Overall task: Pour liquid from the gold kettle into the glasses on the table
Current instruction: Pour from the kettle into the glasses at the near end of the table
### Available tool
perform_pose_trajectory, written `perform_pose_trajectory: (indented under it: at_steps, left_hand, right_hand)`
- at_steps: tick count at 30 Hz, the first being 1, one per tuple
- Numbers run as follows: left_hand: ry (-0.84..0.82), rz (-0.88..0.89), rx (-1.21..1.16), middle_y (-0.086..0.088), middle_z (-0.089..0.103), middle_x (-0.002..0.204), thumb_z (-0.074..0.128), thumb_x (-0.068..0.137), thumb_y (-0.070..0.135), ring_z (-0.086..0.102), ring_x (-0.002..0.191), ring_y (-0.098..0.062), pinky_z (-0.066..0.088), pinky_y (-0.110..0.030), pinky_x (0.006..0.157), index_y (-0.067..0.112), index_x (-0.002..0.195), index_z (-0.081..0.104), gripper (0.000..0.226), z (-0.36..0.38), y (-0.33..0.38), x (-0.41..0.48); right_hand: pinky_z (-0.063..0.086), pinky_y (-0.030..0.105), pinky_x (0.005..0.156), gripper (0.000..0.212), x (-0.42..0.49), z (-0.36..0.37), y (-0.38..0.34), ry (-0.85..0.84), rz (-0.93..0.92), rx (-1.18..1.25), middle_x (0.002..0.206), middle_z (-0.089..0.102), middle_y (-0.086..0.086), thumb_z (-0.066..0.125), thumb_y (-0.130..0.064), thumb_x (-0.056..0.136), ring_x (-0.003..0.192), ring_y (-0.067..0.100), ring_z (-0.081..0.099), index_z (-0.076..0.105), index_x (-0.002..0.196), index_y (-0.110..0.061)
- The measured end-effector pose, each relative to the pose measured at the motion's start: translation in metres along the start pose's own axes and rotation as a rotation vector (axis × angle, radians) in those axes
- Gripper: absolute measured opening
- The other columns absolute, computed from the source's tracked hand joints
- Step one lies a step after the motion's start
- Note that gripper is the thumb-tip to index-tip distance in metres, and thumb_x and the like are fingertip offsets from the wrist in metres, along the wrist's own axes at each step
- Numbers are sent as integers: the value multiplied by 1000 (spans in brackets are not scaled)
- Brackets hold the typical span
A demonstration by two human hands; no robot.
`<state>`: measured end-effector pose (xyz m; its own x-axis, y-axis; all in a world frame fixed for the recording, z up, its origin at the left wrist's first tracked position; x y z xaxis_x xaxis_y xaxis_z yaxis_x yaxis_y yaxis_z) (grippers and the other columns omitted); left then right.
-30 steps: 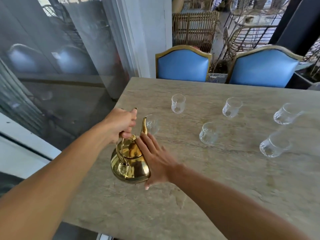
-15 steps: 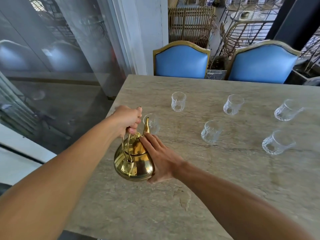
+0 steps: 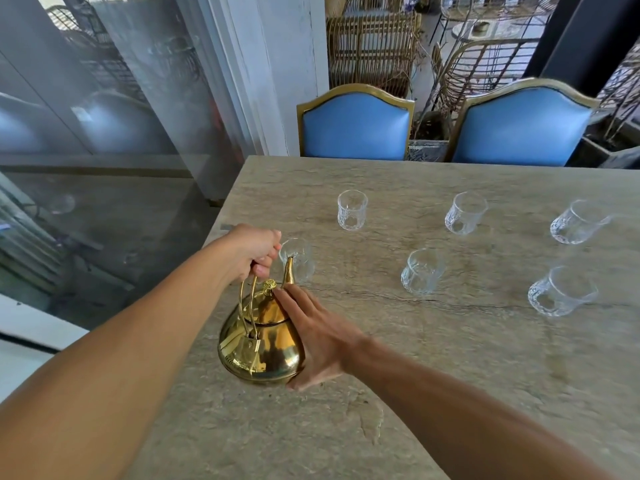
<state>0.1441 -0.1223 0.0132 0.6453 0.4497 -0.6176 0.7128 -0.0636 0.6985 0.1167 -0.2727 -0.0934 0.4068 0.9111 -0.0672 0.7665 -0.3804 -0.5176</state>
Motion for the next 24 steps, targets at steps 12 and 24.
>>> perform_pose_trajectory:
  at_steps: [12, 24]
  left_hand:
    - [-43, -60, 62, 2, 36, 54, 41, 106, 21, 24, 24, -3, 19, -15, 26, 5, 81, 49, 30, 1, 20, 8]
    - [-73, -107, 94, 2, 37, 48, 41, 106, 19, 25, 22, -3, 20, -15, 25, 5, 83, 50, 28, 2, 30, 18]
  right_hand:
    - [12, 36, 111, 153, 10, -9, 5, 28, -23, 93, 163, 5, 5, 94, -57, 53, 148, 32, 14, -15, 156, -27]
    - [19, 36, 107, 156, 15, -10, 11, 18, 18, 140, 164, 6, 2, 94, -60, 50, 147, 31, 20, -17, 156, -31]
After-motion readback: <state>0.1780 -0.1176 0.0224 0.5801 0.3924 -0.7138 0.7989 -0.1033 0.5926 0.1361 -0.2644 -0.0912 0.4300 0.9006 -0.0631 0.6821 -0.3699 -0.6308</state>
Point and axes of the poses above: each hand's wrist, its own x-axis towards the middle knuckle, its own z-axis out of the palm, y = z × x, the point moved 2 cm from there along x, towards the middle knuckle
